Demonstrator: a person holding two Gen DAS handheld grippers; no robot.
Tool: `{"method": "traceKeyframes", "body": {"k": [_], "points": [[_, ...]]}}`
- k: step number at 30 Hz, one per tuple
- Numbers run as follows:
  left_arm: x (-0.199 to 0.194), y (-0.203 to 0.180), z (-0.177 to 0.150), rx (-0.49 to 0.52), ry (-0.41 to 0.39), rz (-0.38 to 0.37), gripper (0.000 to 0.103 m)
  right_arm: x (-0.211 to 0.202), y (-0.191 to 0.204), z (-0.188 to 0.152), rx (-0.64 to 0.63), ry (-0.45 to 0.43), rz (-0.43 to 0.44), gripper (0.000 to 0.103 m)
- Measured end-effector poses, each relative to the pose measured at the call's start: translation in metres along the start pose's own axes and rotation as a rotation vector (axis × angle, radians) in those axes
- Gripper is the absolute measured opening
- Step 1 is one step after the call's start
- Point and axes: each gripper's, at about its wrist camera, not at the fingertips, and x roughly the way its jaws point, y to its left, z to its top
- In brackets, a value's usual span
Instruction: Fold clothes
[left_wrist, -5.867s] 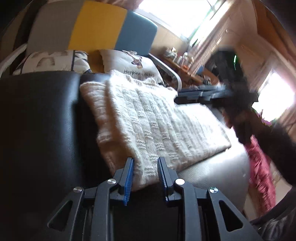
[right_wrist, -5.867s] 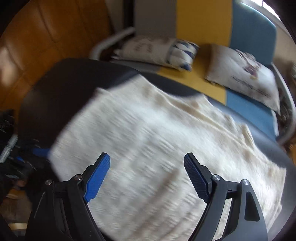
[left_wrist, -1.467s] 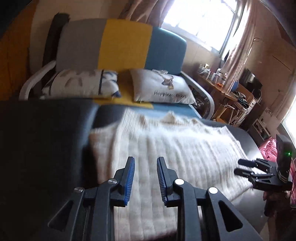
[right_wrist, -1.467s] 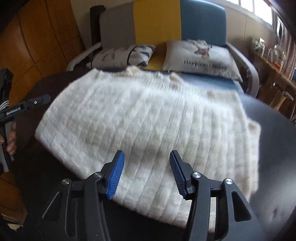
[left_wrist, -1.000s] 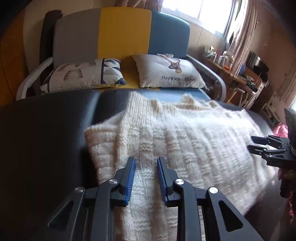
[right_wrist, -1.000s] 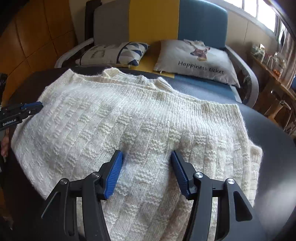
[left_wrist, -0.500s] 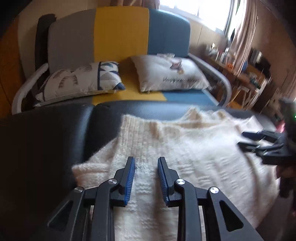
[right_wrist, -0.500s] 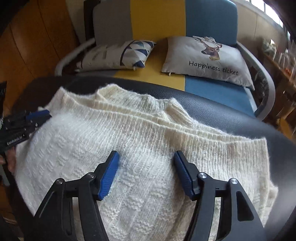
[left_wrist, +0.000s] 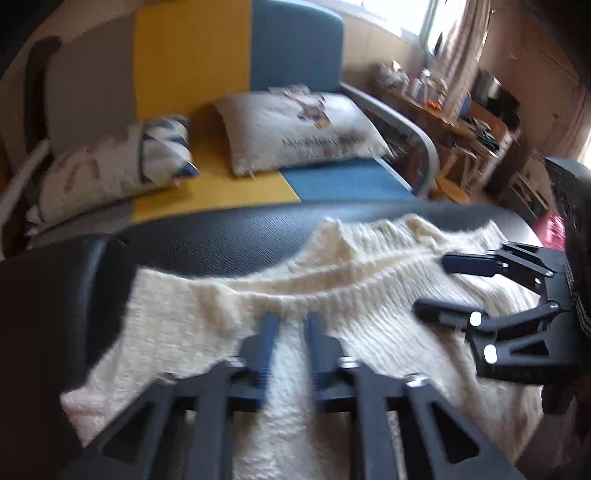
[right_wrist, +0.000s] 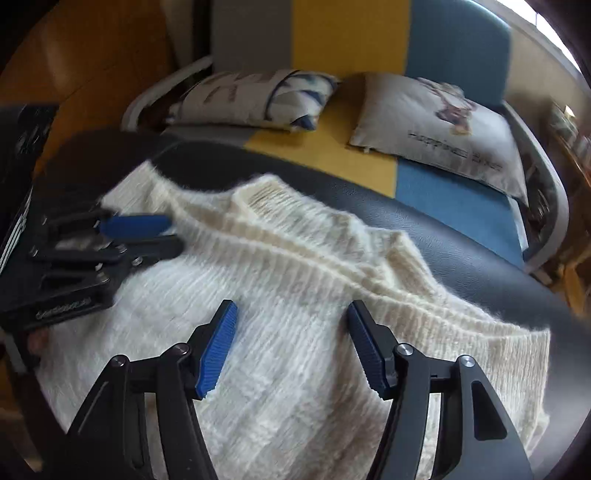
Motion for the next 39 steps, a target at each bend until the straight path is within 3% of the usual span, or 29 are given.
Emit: {"method": "traceKeyframes", "body": {"k": [2, 6, 8, 13, 14, 17, 21, 25, 31, 34, 35, 37, 39], "points": [[0.002, 0.000, -0.003, -0.007, -0.024, 0.021, 0.008, 0.002, 0.000, -0.006, 0.013, -0.038, -0.028, 0.056], [0.003, 0.009, 0.002, -0.069, -0.005, -0.002, 0.009, -0.004, -0.008, -0.010, 0.045, -0.051, 0.017, 0.057], [-0.004, 0.010, 0.001, -0.068, -0.003, -0.010, 0.019, -0.007, -0.013, -0.011, 0.061, -0.056, 0.042, 0.057], [-0.039, 0.017, -0.026, -0.027, -0.043, 0.007, 0.023, -0.057, -0.033, -0.041, 0.148, -0.100, 0.204, 0.058], [-0.045, 0.021, -0.033, -0.047, -0.041, -0.011, 0.023, -0.063, -0.038, -0.051, 0.172, -0.095, 0.253, 0.063], [-0.072, 0.043, -0.054, -0.154, -0.037, -0.126, 0.023, -0.067, -0.045, -0.077, 0.184, -0.055, 0.221, 0.064], [-0.110, 0.075, -0.084, -0.204, -0.045, -0.127, 0.024, -0.087, -0.060, -0.101, 0.254, -0.090, 0.292, 0.064], [-0.122, 0.104, -0.115, -0.238, 0.014, -0.133, 0.025, -0.101, -0.071, -0.124, 0.313, -0.087, 0.340, 0.064], [-0.118, 0.130, -0.127, -0.336, 0.010, -0.265, 0.027, -0.111, -0.090, -0.157, 0.453, -0.092, 0.405, 0.064], [-0.108, 0.135, -0.121, -0.365, -0.001, -0.329, 0.036, -0.106, -0.098, -0.167, 0.519, -0.081, 0.408, 0.064], [-0.104, 0.137, -0.120, -0.385, 0.004, -0.345, 0.044, -0.105, -0.099, -0.168, 0.523, -0.080, 0.406, 0.064], [-0.094, 0.142, -0.118, -0.410, 0.020, -0.396, 0.048, -0.105, -0.095, -0.166, 0.504, -0.070, 0.388, 0.064], [-0.086, 0.147, -0.118, -0.430, 0.038, -0.399, 0.054, -0.103, -0.089, -0.161, 0.471, -0.051, 0.357, 0.064]]}}
